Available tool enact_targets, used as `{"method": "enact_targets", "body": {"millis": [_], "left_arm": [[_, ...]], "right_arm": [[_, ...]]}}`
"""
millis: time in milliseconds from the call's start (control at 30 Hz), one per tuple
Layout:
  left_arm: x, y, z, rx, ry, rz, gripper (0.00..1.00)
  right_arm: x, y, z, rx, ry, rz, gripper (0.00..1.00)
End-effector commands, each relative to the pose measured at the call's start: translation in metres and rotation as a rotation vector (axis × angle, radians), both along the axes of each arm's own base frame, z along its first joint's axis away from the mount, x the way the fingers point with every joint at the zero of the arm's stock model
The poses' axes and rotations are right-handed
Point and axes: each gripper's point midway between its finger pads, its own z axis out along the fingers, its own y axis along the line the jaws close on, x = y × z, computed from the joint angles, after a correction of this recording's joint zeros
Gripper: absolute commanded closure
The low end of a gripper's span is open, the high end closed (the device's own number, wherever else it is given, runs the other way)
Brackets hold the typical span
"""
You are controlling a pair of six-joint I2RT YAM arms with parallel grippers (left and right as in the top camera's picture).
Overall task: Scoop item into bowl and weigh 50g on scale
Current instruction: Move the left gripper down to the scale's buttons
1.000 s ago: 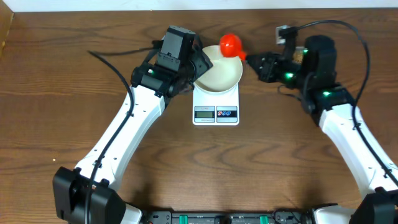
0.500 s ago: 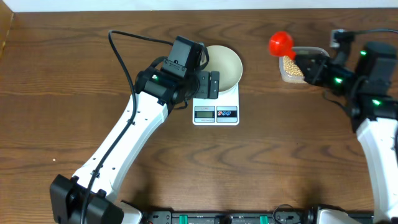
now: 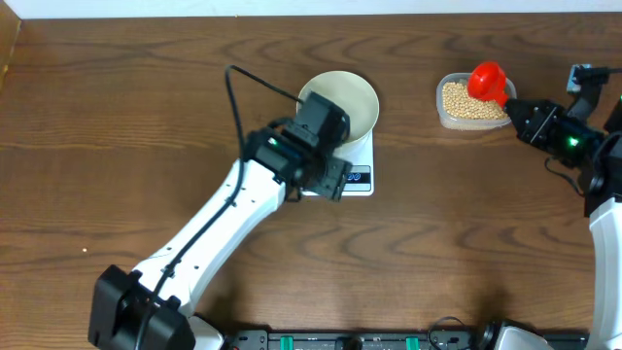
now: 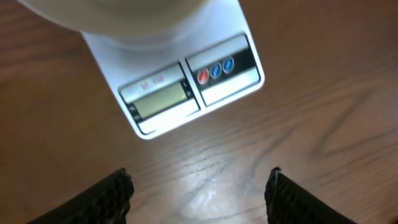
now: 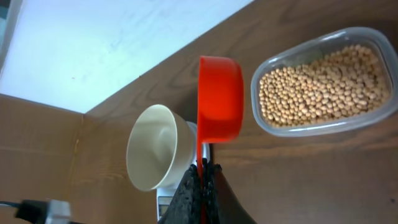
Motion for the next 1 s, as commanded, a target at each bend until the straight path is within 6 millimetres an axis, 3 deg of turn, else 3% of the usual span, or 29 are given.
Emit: {"method": "enact_targets", "body": {"millis": [0, 167, 300, 500, 733, 967], "left_arm": [[-0.014, -0.005, -0.009, -0.001, 0.018, -0.052, 0.43], [-0.010, -0.011, -0.022, -0.033, 0.001, -0.007, 0.61], [0.000, -0.018, -0.030, -0.086, -0.035, 0.042, 0.92], [0.011, -0.016, -0.049, -0.118, -0.084, 0.140, 0.93], [0.021, -0.013, -0.050, -0.095, -0.129, 0.161, 0.93], [0.022, -0.017, -0.071, -0.072, -0.101, 0.155, 0.93]], "right_arm": [[-0.004, 0.004, 0.008, -0.003, -0.019, 0.034, 0.99], [-0.005, 0.004, 0.007, -0.015, -0.020, 0.042, 0.99], [-0.005, 0.003, 0.005, -0.028, -0.021, 0.041, 0.99], [-0.008, 0.003, 0.001, -0.065, -0.020, 0.063, 0.99], [-0.011, 0.000, -0.006, -0.080, 0.010, 0.051, 0.99], [-0.013, 0.001, -0.008, -0.076, 0.022, 0.051, 0.99]]}}
